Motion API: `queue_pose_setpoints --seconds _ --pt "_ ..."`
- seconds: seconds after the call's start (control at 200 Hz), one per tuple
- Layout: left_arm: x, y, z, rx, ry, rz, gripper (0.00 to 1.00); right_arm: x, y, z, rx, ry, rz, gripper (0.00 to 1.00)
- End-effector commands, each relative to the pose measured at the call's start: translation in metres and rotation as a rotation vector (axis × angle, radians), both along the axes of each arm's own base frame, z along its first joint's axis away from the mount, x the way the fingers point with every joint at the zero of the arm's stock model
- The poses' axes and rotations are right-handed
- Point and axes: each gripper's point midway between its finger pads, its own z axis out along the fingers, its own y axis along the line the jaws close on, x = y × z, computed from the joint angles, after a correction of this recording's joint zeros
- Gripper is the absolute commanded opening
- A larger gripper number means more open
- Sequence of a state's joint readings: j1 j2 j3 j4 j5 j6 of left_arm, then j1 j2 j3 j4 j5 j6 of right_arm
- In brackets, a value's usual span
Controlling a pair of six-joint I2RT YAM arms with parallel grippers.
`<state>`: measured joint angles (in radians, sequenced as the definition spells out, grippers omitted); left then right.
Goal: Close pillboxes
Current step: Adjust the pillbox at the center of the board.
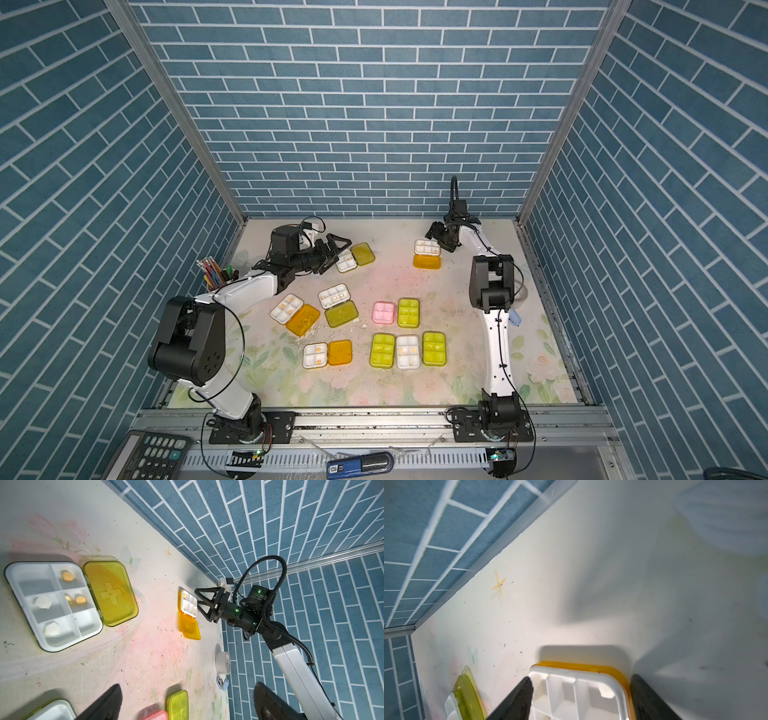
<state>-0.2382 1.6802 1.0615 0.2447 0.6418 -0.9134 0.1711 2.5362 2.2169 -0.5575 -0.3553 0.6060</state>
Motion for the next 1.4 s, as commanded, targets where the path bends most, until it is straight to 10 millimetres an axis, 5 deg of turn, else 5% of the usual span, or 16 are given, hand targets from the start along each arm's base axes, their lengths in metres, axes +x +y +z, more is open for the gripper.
queue_pose_setpoints --seconds 0.0,0.41,0.545,0.73,0.905,1.09,1.115,1.39 --pt "0.003 -0.005 0.003 -0.006 -0.008 -0.013 1.00 -0.006 0.026 0.002 0.037 0.014 0.038 0.75" --pt "0.003 -0.012 0.000 -0.014 0.000 -0.040 1.00 -0.035 0.109 0.009 0.158 0.031 0.278 0.69" --pt "0.003 -0.013 -0.001 -0.015 0.002 -0.044 1.00 -0.045 0.112 0.019 0.150 0.034 0.302 0.69" --pt "0.002 -0.017 0.001 -0.017 -0.007 -0.059 0.99 -0.050 0.110 0.058 0.136 -0.032 0.338 0.69" --pt "-0.001 -0.019 0.001 0.021 -0.008 -0.072 1.00 -0.057 0.088 0.093 0.049 -0.099 0.308 0.70" --pt "-0.005 -0.041 -0.015 0.175 0.015 -0.135 1.00 -0.066 0.025 0.096 0.030 -0.086 0.192 0.69" --pt "-0.004 -0.046 -0.018 0.181 0.026 -0.144 0.99 -0.069 0.017 0.108 0.033 -0.108 0.182 0.68" --pt "0.016 -0.115 -0.055 0.205 0.123 -0.229 0.98 -0.074 -0.053 0.077 0.039 -0.034 0.038 0.63"
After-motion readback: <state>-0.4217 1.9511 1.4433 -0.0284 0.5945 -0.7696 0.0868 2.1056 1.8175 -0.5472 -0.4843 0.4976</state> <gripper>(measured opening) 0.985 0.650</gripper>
